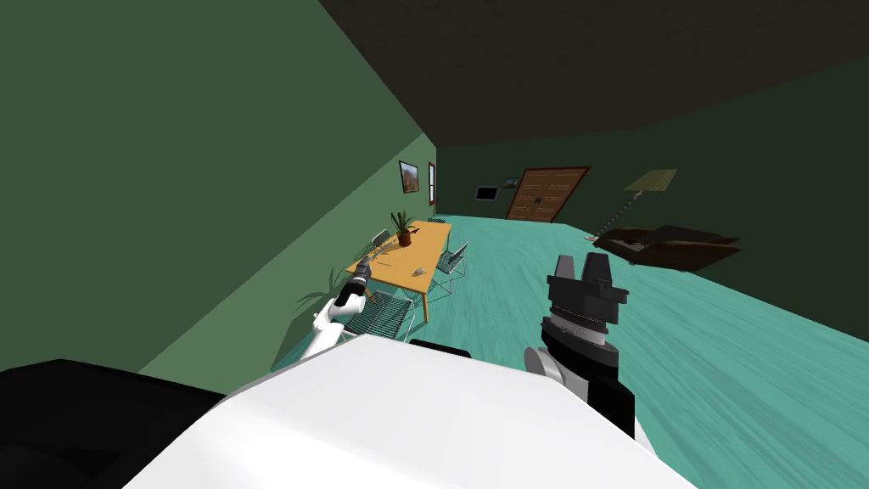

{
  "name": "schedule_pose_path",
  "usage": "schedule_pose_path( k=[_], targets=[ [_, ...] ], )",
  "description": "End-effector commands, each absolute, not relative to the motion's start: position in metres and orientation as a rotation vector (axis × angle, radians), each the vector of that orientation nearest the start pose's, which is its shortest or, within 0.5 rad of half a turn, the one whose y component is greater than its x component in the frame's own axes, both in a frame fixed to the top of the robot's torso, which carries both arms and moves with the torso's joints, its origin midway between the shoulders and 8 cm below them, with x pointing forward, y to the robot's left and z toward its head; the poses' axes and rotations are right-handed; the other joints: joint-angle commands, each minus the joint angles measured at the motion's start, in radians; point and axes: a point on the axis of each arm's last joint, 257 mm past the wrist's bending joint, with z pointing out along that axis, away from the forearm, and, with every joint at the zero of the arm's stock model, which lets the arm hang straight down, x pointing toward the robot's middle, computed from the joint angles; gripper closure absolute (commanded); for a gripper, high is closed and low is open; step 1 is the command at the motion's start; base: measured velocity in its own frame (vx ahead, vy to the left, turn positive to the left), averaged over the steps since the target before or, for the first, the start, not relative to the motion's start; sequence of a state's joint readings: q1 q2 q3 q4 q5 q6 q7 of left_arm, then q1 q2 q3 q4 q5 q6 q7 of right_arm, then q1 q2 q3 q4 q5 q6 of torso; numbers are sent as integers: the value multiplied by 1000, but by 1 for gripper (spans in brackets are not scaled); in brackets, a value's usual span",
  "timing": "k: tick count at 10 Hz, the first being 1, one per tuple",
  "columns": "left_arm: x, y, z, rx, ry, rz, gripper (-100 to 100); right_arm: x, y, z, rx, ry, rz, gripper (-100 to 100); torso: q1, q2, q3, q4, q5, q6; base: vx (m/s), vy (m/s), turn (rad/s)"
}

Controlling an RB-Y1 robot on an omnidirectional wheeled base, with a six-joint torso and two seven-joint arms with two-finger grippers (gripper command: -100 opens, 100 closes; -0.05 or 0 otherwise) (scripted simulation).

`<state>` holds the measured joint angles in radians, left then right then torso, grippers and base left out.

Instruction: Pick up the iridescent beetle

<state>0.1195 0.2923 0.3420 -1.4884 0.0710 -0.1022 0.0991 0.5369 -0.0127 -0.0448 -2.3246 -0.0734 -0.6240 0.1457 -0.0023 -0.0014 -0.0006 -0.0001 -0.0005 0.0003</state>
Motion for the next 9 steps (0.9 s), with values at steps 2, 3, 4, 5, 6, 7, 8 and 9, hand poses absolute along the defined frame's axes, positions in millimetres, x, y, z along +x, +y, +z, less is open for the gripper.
schedule_pose_path(
  k=[2,3,4,5,6,7,8,9],
  targets=[
    [470,532,-252,-1348,1013,-779,-100,305,-298,56,528,515,1180,0,0,0,0,0,0,0,19,-27,23],
    [465,536,-269,-1380,1026,-760,-100,305,-298,56,528,515,1179,0,0,-1,0,0,0,0,21,-27,10],
    [472,545,-270,-1412,1016,-748,-100,305,-298,56,528,515,1180,0,0,0,0,0,0,0,26,-33,18],
    [469,547,-280,-1430,1023,-736,-100,305,-298,56,528,515,1179,0,-1,-1,0,0,0,0,21,-29,9],
    [467,548,-287,-1442,1028,-729,-100,305,-298,56,528,515,1180,0,0,0,0,0,0,0,7,-11,2],
    [474,557,-290,-1481,1018,-716,-100,305,-298,56,528,515,1180,0,1,0,0,0,0,0,21,-23,15],
    [468,559,-304,-1507,1028,-700,-100,305,-298,56,528,515,1179,0,0,0,0,0,0,0,28,-26,6],
    [474,566,-310,-1551,1020,-688,-100,305,-298,56,528,515,1180,0,0,-1,0,0,0,0,38,-40,12]
  ],
)
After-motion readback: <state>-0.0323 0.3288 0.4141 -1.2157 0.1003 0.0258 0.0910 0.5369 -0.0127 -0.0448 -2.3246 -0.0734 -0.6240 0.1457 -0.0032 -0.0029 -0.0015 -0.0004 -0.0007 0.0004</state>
